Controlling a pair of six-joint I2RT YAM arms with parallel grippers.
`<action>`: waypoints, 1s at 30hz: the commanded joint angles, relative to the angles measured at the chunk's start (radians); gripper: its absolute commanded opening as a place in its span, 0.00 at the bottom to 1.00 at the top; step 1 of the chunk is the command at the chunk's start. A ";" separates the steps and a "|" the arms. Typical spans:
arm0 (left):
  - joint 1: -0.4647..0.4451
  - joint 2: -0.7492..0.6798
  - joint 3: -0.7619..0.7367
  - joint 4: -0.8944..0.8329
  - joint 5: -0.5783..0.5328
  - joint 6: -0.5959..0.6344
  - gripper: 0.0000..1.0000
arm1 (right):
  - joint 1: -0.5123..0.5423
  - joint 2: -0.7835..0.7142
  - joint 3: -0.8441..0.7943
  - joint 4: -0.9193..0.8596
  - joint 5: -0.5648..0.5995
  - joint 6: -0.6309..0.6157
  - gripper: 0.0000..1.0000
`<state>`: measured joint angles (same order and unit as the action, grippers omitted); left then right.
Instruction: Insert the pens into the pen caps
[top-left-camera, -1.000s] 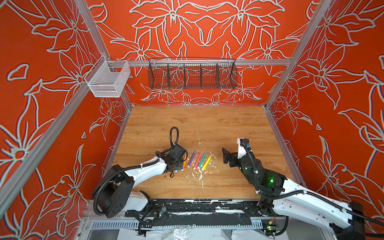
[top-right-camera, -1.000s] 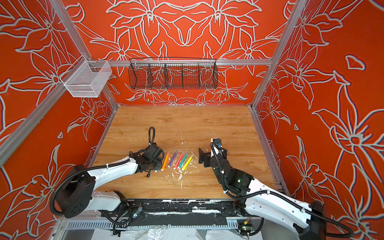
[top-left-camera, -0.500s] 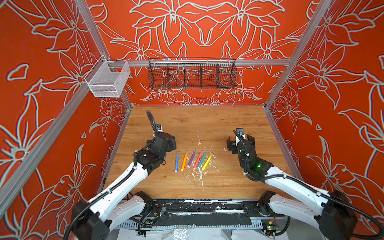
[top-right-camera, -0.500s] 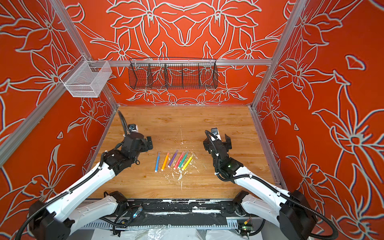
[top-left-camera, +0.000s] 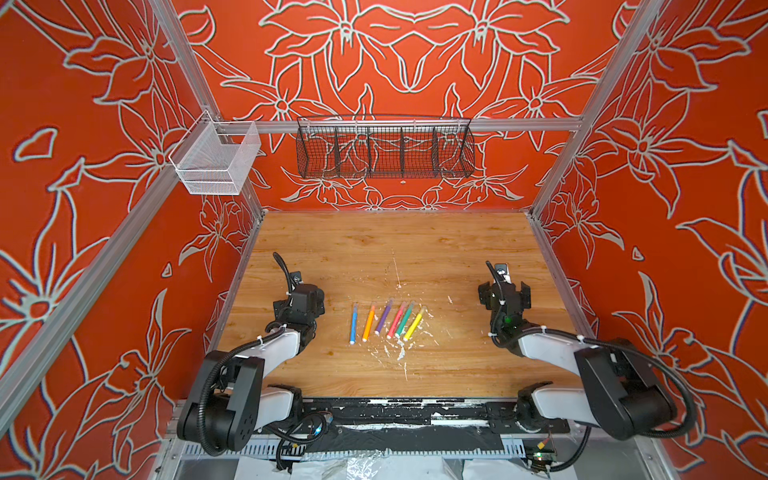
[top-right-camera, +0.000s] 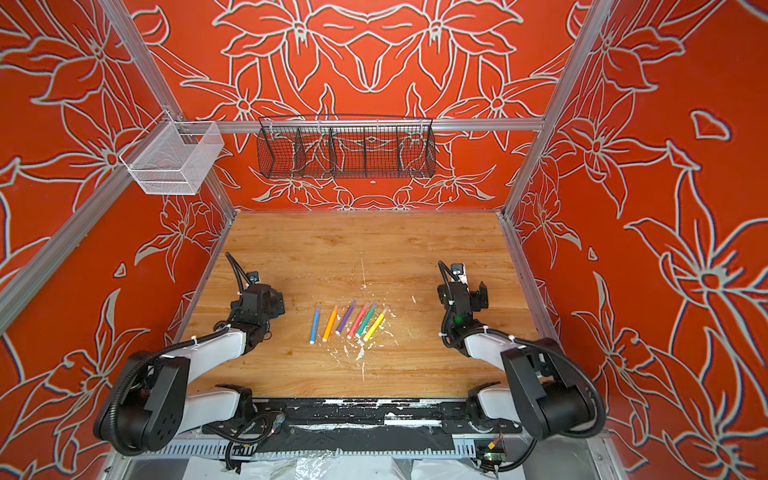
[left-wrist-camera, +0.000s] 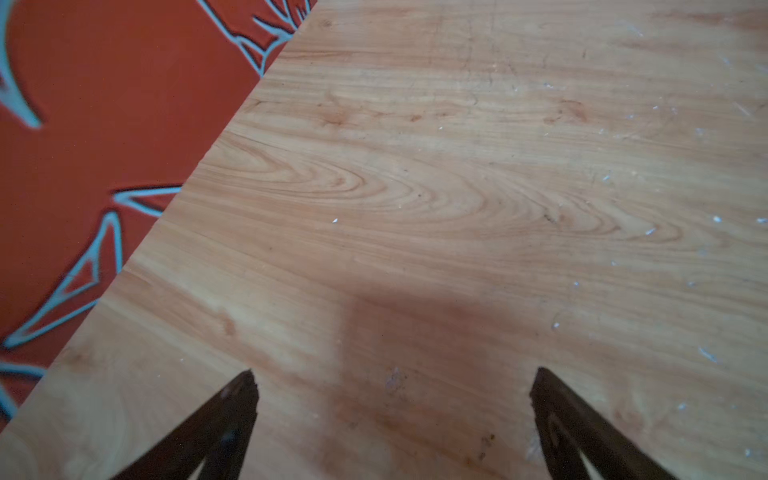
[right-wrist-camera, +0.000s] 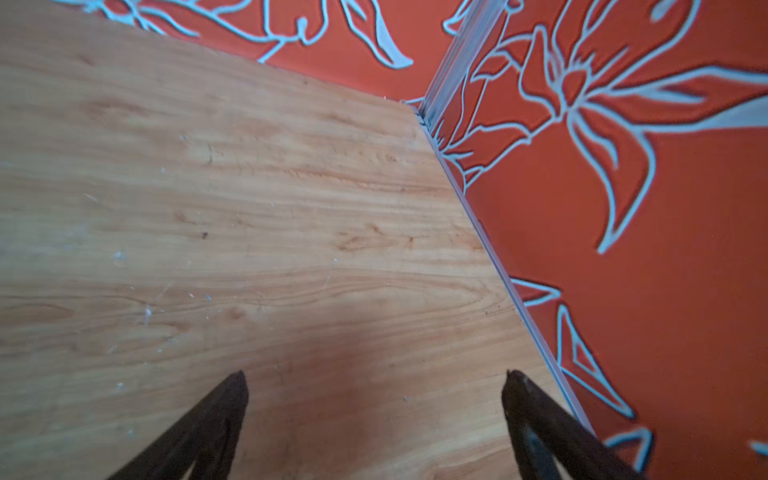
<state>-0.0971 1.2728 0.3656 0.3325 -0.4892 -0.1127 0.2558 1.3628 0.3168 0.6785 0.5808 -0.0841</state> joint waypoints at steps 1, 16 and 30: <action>0.007 0.010 0.031 0.180 0.052 0.042 1.00 | -0.030 0.037 -0.015 0.215 -0.132 -0.024 0.97; 0.054 0.116 -0.060 0.430 0.202 0.074 0.99 | -0.134 0.044 -0.042 0.201 -0.321 0.049 0.98; 0.054 0.121 -0.069 0.455 0.202 0.075 0.99 | -0.135 0.074 -0.045 0.259 -0.324 0.047 0.97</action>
<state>-0.0502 1.3964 0.2878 0.7586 -0.2932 -0.0406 0.1238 1.4315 0.2535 0.9249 0.2745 -0.0414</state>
